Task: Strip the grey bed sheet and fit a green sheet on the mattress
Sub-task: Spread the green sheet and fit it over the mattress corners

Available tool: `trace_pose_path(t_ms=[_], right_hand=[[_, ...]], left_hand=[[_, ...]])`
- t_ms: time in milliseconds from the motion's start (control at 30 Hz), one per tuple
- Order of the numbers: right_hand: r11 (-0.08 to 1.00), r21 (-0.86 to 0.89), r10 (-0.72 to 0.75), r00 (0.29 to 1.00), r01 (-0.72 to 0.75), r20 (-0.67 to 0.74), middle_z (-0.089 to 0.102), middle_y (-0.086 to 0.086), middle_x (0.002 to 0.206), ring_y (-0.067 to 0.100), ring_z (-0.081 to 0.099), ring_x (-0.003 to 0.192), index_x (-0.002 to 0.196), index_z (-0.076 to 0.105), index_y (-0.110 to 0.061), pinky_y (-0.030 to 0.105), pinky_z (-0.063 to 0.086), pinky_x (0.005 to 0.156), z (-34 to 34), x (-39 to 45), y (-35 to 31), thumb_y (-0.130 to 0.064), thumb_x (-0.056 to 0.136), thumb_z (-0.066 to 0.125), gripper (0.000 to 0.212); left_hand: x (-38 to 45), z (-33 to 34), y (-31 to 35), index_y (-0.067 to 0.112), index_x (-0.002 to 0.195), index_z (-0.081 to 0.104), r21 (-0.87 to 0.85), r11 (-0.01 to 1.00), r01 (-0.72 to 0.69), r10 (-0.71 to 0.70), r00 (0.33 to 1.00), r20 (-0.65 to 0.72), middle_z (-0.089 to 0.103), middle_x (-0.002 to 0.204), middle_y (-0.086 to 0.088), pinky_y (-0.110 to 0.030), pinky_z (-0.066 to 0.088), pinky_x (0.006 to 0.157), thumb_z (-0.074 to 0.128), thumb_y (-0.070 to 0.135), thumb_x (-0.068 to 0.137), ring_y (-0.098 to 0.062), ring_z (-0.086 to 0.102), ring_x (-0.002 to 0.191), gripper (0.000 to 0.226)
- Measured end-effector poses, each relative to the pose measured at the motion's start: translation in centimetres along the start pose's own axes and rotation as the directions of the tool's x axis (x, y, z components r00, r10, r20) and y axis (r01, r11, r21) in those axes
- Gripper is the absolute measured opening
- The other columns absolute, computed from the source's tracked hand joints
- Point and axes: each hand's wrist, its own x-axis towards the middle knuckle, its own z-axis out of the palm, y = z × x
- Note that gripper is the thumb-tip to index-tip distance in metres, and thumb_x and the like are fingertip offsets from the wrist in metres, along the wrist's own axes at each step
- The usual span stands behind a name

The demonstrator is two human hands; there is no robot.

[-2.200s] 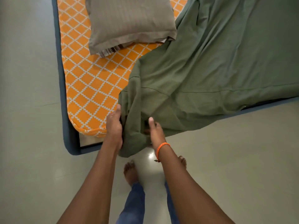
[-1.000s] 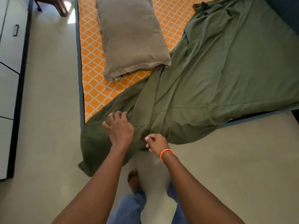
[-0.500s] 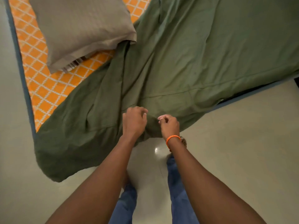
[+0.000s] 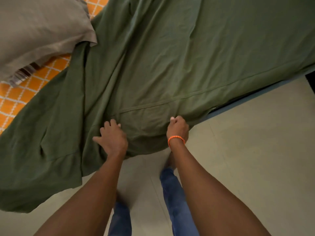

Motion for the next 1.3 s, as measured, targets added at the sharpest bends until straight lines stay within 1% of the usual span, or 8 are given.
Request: trace_pose_path(t_ms=[300, 567, 700, 800, 900, 1000, 1100, 1300], right_hand=[[0.971, -0.087, -0.223, 0.975, 0.223, 0.002, 0.062, 0.013, 0.067, 0.033, 0.06, 0.065, 0.069, 0.055, -0.01, 0.036, 0.041, 0.053, -1.7, -1.8, 2.2, -0.024, 0.094, 0.051, 0.029], [0.911, -0.196, -0.327, 0.926, 0.362, 0.19, 0.053, 0.0, 0.067, 0.019, 0.047, 0.062, 0.071, 0.057, -0.016, 0.031, 0.035, 0.059, -2.4, 1.6, 3.3, -0.03, 0.103, 0.052, 0.035], [0.954, 0.201, -0.233, 0.971, 0.22, 0.043, 0.059, 0.001, 0.072, 0.014, 0.057, 0.065, 0.071, 0.054, -0.021, 0.033, 0.047, 0.057, -0.8, 1.9, 3.7, -0.026, 0.101, 0.057, 0.03], [0.685, 0.692, 0.135, 0.973, -0.228, 0.187, 0.064, 0.011, 0.111, 0.028, 0.068, 0.1, 0.101, 0.056, -0.019, 0.045, 0.062, 0.076, 0.9, 2.1, 3.1, -0.018, 0.105, 0.055, 0.004], [0.352, 0.847, 0.272, 0.909, -0.399, 0.315, 0.056, 0.012, 0.13, 0.031, 0.061, 0.116, 0.118, 0.05, -0.022, 0.057, 0.058, 0.092, 1.5, 2.6, 2.4, -0.024, 0.109, 0.048, 0.01], [0.245, 0.868, 0.325, 0.88, -0.432, 0.346, 0.058, 0.007, 0.135, 0.029, 0.059, 0.12, 0.133, 0.052, -0.027, 0.058, 0.055, 0.095, 2.2, 3.4, 1.6, -0.046, 0.109, 0.044, 0.032], [0.183, 0.859, 0.403, 0.833, -0.479, 0.379, 0.065, 0.009, 0.13, 0.028, 0.062, 0.115, 0.133, 0.061, -0.02, 0.048, 0.055, 0.094, 2.9, 4.7, 0.6, -0.057, 0.106, 0.043, 0.049], [0.135, 0.862, 0.428, 0.813, -0.489, 0.394, 0.068, 0.01, 0.122, 0.028, 0.064, 0.111, 0.125, 0.064, -0.02, 0.051, 0.053, 0.098, 2.5, 5.4, 0.7, -0.06, 0.104, 0.045, 0.049]], left_hand=[[-3.2, -2.8, -2.2, 0.012, 0.079, 0.054, -0.019, 1.0, -0.005, 0.005, 1.0, 0.028, 0.059, 0.079, -0.007, -0.037, 0.042, 0.061, 0.053, 0.025, 0.098, -0.03, 0.055, 0.063, 0.023], [-2.9, -2.3, -0.5, 0.012, 0.074, 0.061, -0.072, 0.981, 0.178, -0.173, 0.983, 0.065, 0.063, 0.074, -0.011, -0.039, 0.054, 0.068, 0.058, 0.017, 0.089, -0.035, 0.063, 0.069, 0.016], [-3.4, -1.2, 1.8, 0.013, 0.067, 0.05, -0.381, 0.923, -0.05, 0.08, 0.995, 0.063, 0.054, 0.059, -0.006, -0.035, 0.046, 0.054, 0.061, 0.017, 0.091, -0.025, 0.055, 0.055, 0.026], [-6.0, 0.6, 5.4, 0.006, 0.077, 0.068, -0.795, 0.539, 0.278, 0.147, 0.899, 0.413, 0.07, 0.068, -0.013, -0.032, 0.055, 0.054, 0.058, 0.02, 0.104, -0.031, 0.07, 0.065, 0.032], [-6.8, 2.7, 8.2, -0.003, 0.119, 0.068, -0.571, -0.142, 0.808, 0.077, 0.585, 0.808, 0.076, 0.113, -0.021, -0.039, 0.059, 0.087, 0.044, 0.015, 0.11, -0.036, 0.074, 0.105, 0.031], [-4.9, 3.9, 9.7, 0.0, 0.135, 0.058, -0.221, -0.733, 0.643, 0.054, 0.38, 0.923, 0.063, 0.136, -0.024, -0.05, 0.05, 0.111, 0.046, 0.021, 0.109, -0.037, 0.064, 0.119, 0.035], [-2.4, 3.8, 11.2, 0.014, 0.141, 0.058, -0.05, -0.92, 0.39, 0.042, 0.225, 0.973, 0.056, 0.146, -0.017, -0.053, 0.042, 0.117, 0.043, 0.039, 0.108, -0.039, 0.056, 0.13, 0.044], [-1.1, 2.7, 12.7, 0.021, 0.15, 0.045, 0.024, -0.976, 0.216, 0.027, 0.008, 1.0, 0.042, 0.156, -0.015, -0.052, 0.032, 0.123, 0.035, 0.042, 0.107, -0.038, 0.042, 0.143, 0.049]])
